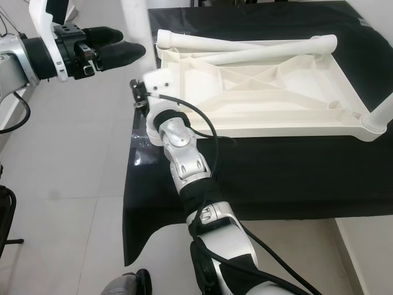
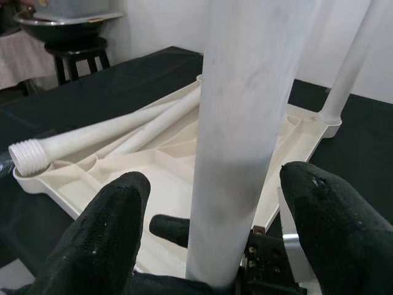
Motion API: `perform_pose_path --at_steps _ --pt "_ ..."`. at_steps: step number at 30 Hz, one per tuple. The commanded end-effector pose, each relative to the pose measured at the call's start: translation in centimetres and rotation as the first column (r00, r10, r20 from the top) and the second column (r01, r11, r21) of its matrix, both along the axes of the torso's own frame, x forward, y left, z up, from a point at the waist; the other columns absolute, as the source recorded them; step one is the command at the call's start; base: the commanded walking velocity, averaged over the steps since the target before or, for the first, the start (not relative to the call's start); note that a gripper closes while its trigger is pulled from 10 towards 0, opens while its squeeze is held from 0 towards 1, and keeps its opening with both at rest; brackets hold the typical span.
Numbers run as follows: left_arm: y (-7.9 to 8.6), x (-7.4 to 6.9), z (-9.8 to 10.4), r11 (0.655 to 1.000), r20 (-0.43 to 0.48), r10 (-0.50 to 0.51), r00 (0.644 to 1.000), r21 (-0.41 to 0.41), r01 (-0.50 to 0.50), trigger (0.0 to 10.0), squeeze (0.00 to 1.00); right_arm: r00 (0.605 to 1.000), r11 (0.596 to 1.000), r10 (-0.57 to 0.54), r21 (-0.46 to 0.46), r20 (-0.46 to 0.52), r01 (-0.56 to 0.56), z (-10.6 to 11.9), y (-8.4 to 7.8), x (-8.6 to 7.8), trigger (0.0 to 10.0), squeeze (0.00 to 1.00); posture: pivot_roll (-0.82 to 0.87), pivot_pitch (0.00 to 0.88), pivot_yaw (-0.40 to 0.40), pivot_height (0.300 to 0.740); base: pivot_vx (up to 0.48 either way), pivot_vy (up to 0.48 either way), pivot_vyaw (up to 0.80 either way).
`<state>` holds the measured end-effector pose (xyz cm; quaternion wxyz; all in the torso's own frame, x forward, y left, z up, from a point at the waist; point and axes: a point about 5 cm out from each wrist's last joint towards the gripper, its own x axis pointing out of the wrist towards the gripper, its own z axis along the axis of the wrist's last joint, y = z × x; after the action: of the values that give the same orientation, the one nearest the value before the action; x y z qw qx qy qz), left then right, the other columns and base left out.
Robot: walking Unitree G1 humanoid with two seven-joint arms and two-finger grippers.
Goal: Building children table
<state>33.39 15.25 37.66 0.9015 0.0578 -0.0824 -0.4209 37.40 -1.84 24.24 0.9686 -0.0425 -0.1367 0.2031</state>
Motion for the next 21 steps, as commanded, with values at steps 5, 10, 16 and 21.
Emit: perform_pose_path --at_steps 5,10,16,21 --pt "0.2 0.1 -0.7 1.000 -0.023 -0.006 1.000 0.025 0.007 10.0 0.00 0.973 0.997 -0.077 -0.039 -0.216 0.070 -4.6 -0.7 -1.2 0.0 0.00 0.07 0.216 0.052 0.740 0.000 0.000 0.00" --pt "0.0 0.0 -0.3 0.999 0.015 -0.006 1.000 0.042 0.005 10.0 0.00 0.974 0.998 -0.059 -0.032 -0.218 0.053 -4.6 -0.4 -1.2 0.0 0.00 0.06 0.209 0.056 0.740 0.000 0.000 0.00" --pt "2.8 -2.0 0.3 0.986 0.138 0.162 0.977 0.007 -0.164 10.0 0.00 0.971 0.998 -0.066 -0.026 -0.228 0.061 -4.8 -0.3 -0.8 10.0 0.00 0.06 0.187 0.059 0.740 0.000 0.000 0.00" --pt "4.9 -3.9 -0.6 0.960 0.158 0.279 0.947 -0.036 -0.277 10.0 0.00 0.966 0.997 -0.080 -0.031 -0.247 0.074 -5.2 -0.5 -1.0 10.0 0.00 0.07 0.168 0.061 0.740 0.000 0.000 0.00"
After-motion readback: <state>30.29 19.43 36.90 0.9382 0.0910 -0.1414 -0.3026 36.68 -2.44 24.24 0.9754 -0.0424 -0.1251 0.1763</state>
